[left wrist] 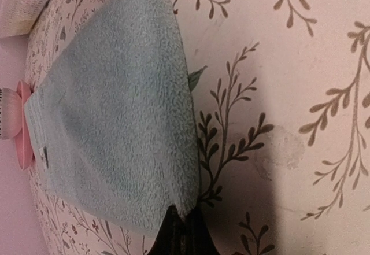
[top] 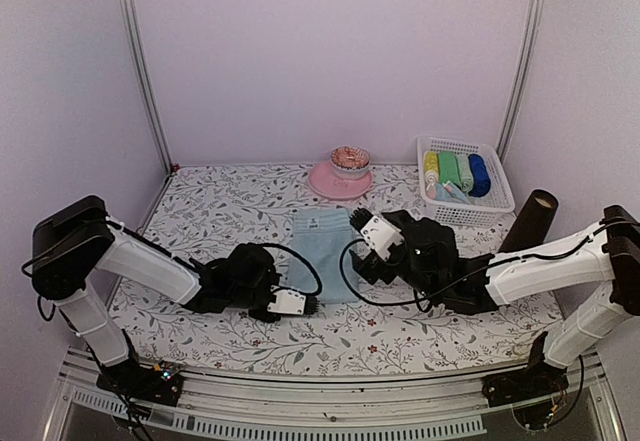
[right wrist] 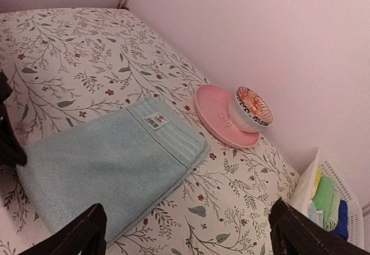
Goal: Roll the towels
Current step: Pick up the towel from the center of the board, then roll the towel at the center of the board.
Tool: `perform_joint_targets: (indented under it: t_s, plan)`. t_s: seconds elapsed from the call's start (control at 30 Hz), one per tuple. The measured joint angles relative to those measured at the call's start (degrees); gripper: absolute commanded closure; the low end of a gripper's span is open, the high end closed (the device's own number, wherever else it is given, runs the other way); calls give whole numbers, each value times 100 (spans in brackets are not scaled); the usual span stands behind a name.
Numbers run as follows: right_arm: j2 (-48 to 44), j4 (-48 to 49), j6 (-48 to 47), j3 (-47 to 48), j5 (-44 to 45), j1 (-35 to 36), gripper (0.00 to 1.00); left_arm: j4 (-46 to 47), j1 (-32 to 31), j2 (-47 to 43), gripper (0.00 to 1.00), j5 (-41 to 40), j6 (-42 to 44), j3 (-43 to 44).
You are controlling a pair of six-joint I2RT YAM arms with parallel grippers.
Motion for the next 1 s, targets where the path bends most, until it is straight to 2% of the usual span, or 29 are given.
perform_joint_targets:
  t_s: [0.37, 0.57, 0.8, 1.0]
  plan:
    - [162, -74, -1207, -385, -658, 925, 3, -1858, 737, -116, 100, 1626, -374, 774]
    - [452, -129, -1475, -400, -654, 1215, 9, -2758, 1132, 4, 100, 2291, -501, 1355]
    - [1644, -26, -1644, -238, -223, 1226, 15, -3451, 1362, 195, 100, 2837, -566, 1805]
    - [2118, 557, -1926, -85, 356, 1226, 27, -3683, 1410, 332, 100, 2977, -601, 1838]
